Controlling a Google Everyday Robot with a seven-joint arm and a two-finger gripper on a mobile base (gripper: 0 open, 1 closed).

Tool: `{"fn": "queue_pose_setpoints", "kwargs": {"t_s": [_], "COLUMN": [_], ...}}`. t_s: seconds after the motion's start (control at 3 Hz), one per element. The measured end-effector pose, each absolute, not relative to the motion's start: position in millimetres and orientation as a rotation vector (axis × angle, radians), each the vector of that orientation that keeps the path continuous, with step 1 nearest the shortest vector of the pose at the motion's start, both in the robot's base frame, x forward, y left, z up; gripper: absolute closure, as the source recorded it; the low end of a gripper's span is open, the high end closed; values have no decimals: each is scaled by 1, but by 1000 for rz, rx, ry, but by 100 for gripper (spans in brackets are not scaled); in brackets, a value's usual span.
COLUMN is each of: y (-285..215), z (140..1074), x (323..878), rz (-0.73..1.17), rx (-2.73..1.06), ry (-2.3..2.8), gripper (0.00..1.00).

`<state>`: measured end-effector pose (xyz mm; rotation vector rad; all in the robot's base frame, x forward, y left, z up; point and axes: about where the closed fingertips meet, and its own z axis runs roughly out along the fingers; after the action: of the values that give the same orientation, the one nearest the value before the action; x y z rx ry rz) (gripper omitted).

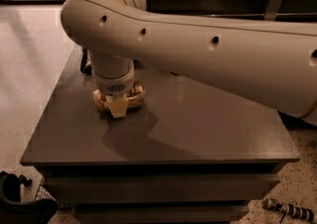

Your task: Knock orange can over

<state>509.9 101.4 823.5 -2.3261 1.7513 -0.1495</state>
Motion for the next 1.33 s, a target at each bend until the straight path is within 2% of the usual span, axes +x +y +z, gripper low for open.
{"fn": "queue_pose_setpoints", "kwargs": {"t_s": [0.33,1.0,1.33], "y": [101,99,86], "z": [823,844,895], "x": [509,513,522], "rz": [-151,-125,-125], "rx": [-2327,-2328,-2292], "ry": [1751,1716,1655], "gripper": [0,0,0]}}
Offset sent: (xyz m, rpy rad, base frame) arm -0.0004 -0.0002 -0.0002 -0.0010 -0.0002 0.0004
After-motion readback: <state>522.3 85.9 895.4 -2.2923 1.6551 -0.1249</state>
